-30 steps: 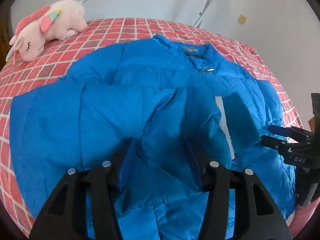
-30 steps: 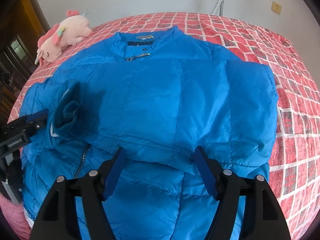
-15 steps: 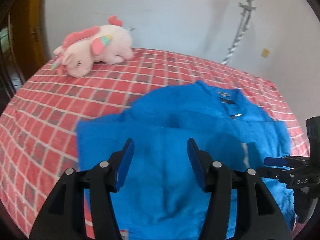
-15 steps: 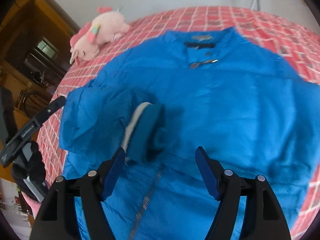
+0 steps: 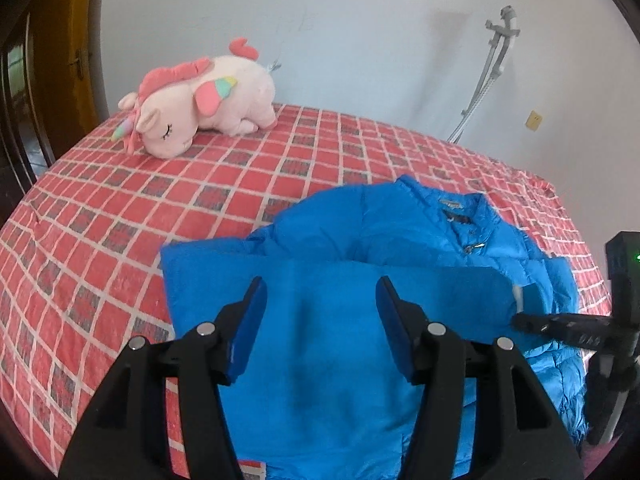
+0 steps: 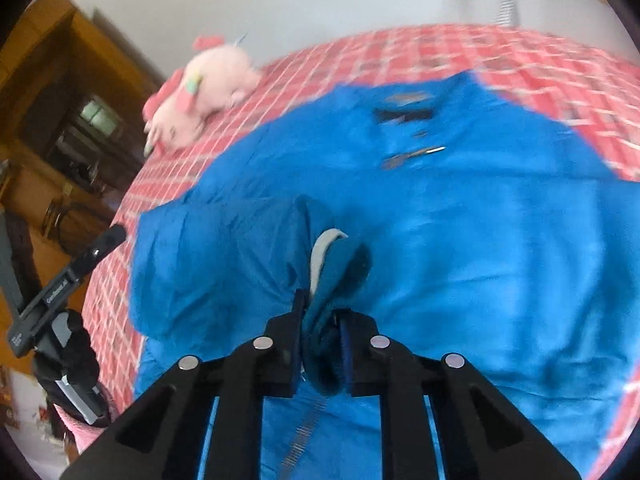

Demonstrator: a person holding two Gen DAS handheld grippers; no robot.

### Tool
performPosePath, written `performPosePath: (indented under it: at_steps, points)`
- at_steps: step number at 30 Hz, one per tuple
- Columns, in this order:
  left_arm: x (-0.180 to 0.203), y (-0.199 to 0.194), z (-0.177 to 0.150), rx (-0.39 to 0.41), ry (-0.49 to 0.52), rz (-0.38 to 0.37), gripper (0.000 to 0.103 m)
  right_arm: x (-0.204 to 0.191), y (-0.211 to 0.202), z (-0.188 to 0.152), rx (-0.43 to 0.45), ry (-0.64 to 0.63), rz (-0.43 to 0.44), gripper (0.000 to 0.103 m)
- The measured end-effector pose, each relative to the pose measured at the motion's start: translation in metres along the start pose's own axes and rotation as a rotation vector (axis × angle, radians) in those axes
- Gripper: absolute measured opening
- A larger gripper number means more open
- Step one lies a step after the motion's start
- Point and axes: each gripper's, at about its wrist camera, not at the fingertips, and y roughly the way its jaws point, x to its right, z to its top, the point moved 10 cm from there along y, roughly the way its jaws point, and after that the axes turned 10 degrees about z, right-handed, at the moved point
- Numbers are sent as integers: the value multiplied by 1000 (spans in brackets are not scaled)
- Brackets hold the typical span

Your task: Fold large clothes

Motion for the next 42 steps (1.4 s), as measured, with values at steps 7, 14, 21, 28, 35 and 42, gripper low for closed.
performPosePath:
  at_steps: [7,14,21,28,35,42]
  points:
    - [24,2,-7,9,40,-52,57,79,-81,-2,160,96,-179,14]
    - [49,33,-28,-44,124,-31,57,132,-119,-10,220,168,-243,14]
    - [44,71,-49,-114,164,-2,58,150,-88,-20,150,186,-266,19]
    - [43,28,-30,-38,99,-25,59,118,-136,-13,256,113,-343,45]
    - [91,9,-47,-31,158,-115,61,51,-108,-17,214,-37,-244,46]
    - [92,51,-70,-116,203,-68,61,72,-53,-32,82,-7,-301,43]
